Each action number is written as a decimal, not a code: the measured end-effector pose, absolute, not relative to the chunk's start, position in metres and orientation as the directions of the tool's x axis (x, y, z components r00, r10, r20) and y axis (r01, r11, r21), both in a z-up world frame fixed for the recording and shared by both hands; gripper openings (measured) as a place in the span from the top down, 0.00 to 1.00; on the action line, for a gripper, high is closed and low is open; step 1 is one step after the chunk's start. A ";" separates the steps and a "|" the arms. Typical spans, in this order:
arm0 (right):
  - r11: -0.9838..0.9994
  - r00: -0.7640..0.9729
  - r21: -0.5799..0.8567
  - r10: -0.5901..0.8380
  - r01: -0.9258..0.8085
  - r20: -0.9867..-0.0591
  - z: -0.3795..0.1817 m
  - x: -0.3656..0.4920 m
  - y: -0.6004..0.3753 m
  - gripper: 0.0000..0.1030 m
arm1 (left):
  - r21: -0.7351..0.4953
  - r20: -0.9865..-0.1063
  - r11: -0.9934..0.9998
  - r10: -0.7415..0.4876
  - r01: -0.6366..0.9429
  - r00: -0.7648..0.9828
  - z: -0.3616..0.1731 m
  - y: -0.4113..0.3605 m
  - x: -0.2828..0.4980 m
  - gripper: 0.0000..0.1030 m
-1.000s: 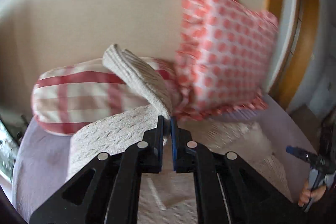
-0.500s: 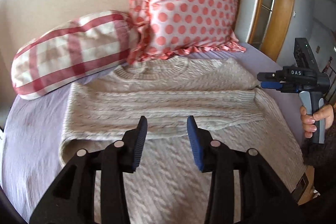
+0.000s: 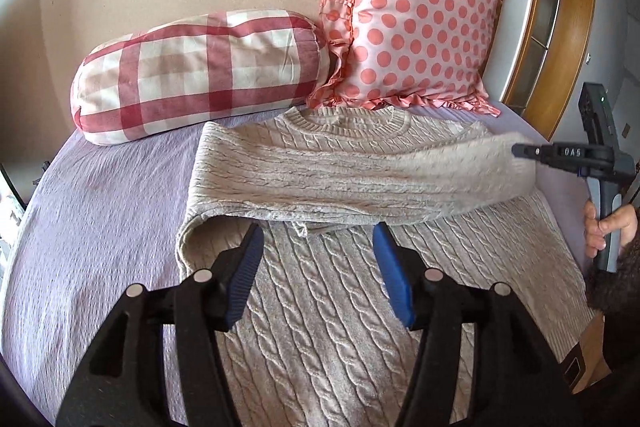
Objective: Fold small clothes
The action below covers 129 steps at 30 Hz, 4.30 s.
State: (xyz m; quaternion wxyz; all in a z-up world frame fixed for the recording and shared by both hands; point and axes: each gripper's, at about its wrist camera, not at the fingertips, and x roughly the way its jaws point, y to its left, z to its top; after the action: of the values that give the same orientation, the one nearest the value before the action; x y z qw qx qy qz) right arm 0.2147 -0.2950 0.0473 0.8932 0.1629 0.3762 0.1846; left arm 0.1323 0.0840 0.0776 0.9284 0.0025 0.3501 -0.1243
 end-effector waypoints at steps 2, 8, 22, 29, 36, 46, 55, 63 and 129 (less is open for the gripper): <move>0.900 0.678 0.399 0.404 -0.175 -0.614 0.057 0.235 -0.297 0.93 | -0.100 -0.649 0.970 -0.233 0.223 0.724 0.076 0.087 0.132 0.44; 0.969 0.564 0.247 0.198 0.011 -0.802 0.003 0.295 -0.302 0.85 | -0.147 -0.658 0.976 -0.216 0.159 0.722 0.070 0.110 0.115 0.42; 0.899 0.620 0.437 0.366 -0.042 -0.694 0.003 0.079 -0.364 0.61 | -0.351 -0.701 0.925 -0.363 0.147 0.613 0.028 0.168 0.021 0.28; 0.863 0.600 0.501 0.435 -0.066 -0.671 -0.021 0.025 -0.355 0.63 | -0.366 -0.722 0.911 -0.406 0.190 0.560 0.015 0.148 -0.004 0.28; 0.791 0.556 0.585 0.573 -0.180 -0.603 -0.032 0.000 -0.333 0.87 | -0.411 -0.699 0.897 -0.425 0.163 0.575 0.014 0.143 -0.027 0.38; 0.690 0.667 0.680 0.631 -0.249 -0.396 -0.003 -0.005 -0.348 0.92 | -0.522 -0.697 0.850 -0.478 0.079 0.535 0.011 0.152 -0.009 0.92; 0.576 0.775 0.763 0.611 -0.293 -0.164 0.063 0.082 -0.381 0.92 | -0.534 -0.575 0.840 -0.441 0.092 0.689 0.097 0.176 0.103 0.92; 0.653 0.796 0.756 0.481 -0.045 -0.368 0.046 0.261 -0.377 0.92 | -0.449 -0.671 0.890 -0.278 -0.078 0.687 0.089 0.166 0.286 0.93; 0.590 0.843 0.807 0.441 -0.014 -0.307 0.008 0.254 -0.432 0.08 | -0.732 -0.540 0.592 -0.806 0.337 0.243 0.072 -0.205 0.324 0.59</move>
State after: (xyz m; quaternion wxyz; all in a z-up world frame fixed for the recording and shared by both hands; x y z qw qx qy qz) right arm 0.2543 -0.4321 0.0083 0.8569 0.4329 0.2464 0.1328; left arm 0.3241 -0.2051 0.0716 0.7501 -0.2423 0.4832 -0.3810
